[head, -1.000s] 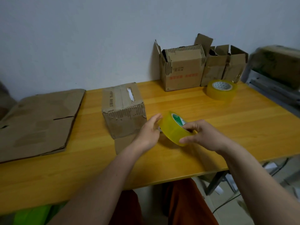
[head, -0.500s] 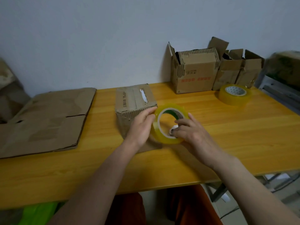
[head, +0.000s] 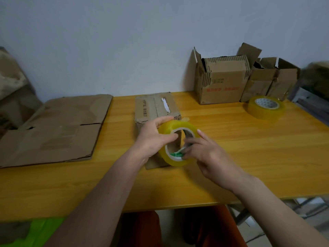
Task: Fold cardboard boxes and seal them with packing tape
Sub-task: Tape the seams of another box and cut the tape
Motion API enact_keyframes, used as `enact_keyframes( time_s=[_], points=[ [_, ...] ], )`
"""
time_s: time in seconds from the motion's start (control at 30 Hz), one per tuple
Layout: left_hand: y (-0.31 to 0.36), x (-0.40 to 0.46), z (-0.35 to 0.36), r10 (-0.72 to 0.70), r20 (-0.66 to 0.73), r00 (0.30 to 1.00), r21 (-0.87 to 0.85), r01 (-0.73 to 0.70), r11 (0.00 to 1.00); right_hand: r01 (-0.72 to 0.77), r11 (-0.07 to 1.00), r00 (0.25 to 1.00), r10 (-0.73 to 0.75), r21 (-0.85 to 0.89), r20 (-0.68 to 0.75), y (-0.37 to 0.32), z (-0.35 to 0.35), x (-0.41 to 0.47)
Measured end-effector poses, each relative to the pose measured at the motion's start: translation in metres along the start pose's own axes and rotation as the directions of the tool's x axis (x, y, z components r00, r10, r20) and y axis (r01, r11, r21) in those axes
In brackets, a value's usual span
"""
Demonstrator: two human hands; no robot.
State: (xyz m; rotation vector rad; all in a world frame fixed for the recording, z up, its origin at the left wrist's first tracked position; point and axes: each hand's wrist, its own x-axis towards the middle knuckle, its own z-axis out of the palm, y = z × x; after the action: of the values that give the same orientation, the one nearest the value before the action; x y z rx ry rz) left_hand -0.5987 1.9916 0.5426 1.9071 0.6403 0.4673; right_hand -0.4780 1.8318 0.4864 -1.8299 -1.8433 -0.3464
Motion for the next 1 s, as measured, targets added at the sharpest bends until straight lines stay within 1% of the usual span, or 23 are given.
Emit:
enact_keyframes(
  time_s=[0.03,0.07,0.1,0.13,0.17,0.23,0.27,0.33,0.37,0.4,0.43,0.5,0.57,0.63,0.7,0.77,0.83,0.93,0.97,1.0],
  points=[
    [-0.001,-0.001,0.0,0.013,-0.034,0.999,0.014,-0.012,1.0,-0.119,0.969,0.987,0.139,0.219,-0.079,-0.005,-0.004,0.003],
    [-0.002,-0.003,0.001,0.035,-0.058,0.998,0.058,-0.032,0.998,-0.214,0.887,0.936,0.306,0.41,-0.173,-0.01,-0.01,0.007],
    [-0.004,-0.004,0.002,0.056,-0.076,0.996,0.096,-0.048,0.994,-0.284,0.797,0.855,0.463,0.533,-0.236,-0.014,-0.015,0.014],
    [-0.005,-0.007,0.005,0.072,-0.095,0.993,0.124,-0.06,0.99,-0.369,0.726,0.777,0.583,0.58,-0.235,-0.016,-0.019,0.022],
    [-0.005,-0.011,0.009,0.084,-0.121,0.989,0.137,-0.067,0.988,-0.474,0.667,0.724,0.667,0.576,-0.177,-0.017,-0.023,0.03],
    [-0.006,-0.019,0.022,0.091,-0.184,0.979,0.16,-0.061,0.985,-0.648,0.567,0.651,0.759,0.508,-0.017,-0.014,-0.019,0.043],
    [-0.006,-0.023,0.029,0.097,-0.214,0.972,0.183,-0.058,0.981,-0.695,0.53,0.623,0.782,0.486,0.039,-0.011,-0.016,0.048],
    [-0.007,-0.032,0.043,0.122,-0.243,0.962,0.231,-0.065,0.971,-0.717,0.489,0.587,0.808,0.497,0.052,-0.007,-0.009,0.055],
    [-0.008,-0.036,0.048,0.125,-0.237,0.963,0.241,-0.066,0.968,-0.706,0.494,0.589,0.808,0.508,0.034,-0.007,-0.008,0.056],
    [-0.009,-0.039,0.051,0.115,-0.223,0.968,0.239,-0.06,0.969,-0.682,0.529,0.616,0.788,0.504,0.008,-0.008,-0.007,0.056],
    [-0.009,-0.041,0.051,0.087,-0.2,0.976,0.224,-0.041,0.974,-0.646,0.581,0.66,0.751,0.494,-0.02,-0.009,-0.007,0.056],
    [-0.007,-0.038,0.043,0.044,-0.162,0.986,0.188,-0.013,0.982,-0.548,0.685,0.76,0.648,0.481,-0.056,-0.013,-0.008,0.052],
    [-0.004,-0.029,0.032,0.082,-0.119,0.99,0.217,-0.055,0.975,-0.448,0.783,0.851,0.522,0.431,-0.062,-0.012,-0.007,0.046],
    [-0.001,-0.021,0.022,0.113,-0.05,0.992,0.151,-0.105,0.983,-0.354,0.87,0.915,0.398,0.344,-0.067,-0.009,-0.006,0.04],
    [0.0,-0.014,0.017,0.116,-0.007,0.993,0.129,-0.114,0.985,-0.276,0.925,0.951,0.302,0.262,-0.066,-0.008,-0.005,0.037],
    [-0.002,-0.009,0.016,0.128,0.001,0.992,0.178,-0.127,0.976,-0.238,0.947,0.964,0.257,0.217,-0.066,-0.009,-0.005,0.035],
    [-0.004,-0.008,0.018,0.151,-0.004,0.989,0.2,-0.147,0.969,-0.257,0.941,0.954,0.283,0.22,-0.096,-0.01,-0.004,0.034],
    [-0.007,-0.009,0.023,0.246,-0.072,0.967,0.267,-0.219,0.938,-0.349,0.917,0.908,0.382,0.192,-0.173,-0.013,0.0,0.032],
    [-0.008,-0.009,0.024,0.273,-0.09,0.958,0.289,-0.237,0.927,-0.4,0.888,0.876,0.443,0.226,-0.189,-0.016,0.0,0.032],
    [-0.008,-0.008,0.024,0.293,-0.104,0.95,0.307,-0.25,0.918,-0.462,0.834,0.83,0.526,0.3,-0.185,-0.018,0.0,0.033]
  ],
)
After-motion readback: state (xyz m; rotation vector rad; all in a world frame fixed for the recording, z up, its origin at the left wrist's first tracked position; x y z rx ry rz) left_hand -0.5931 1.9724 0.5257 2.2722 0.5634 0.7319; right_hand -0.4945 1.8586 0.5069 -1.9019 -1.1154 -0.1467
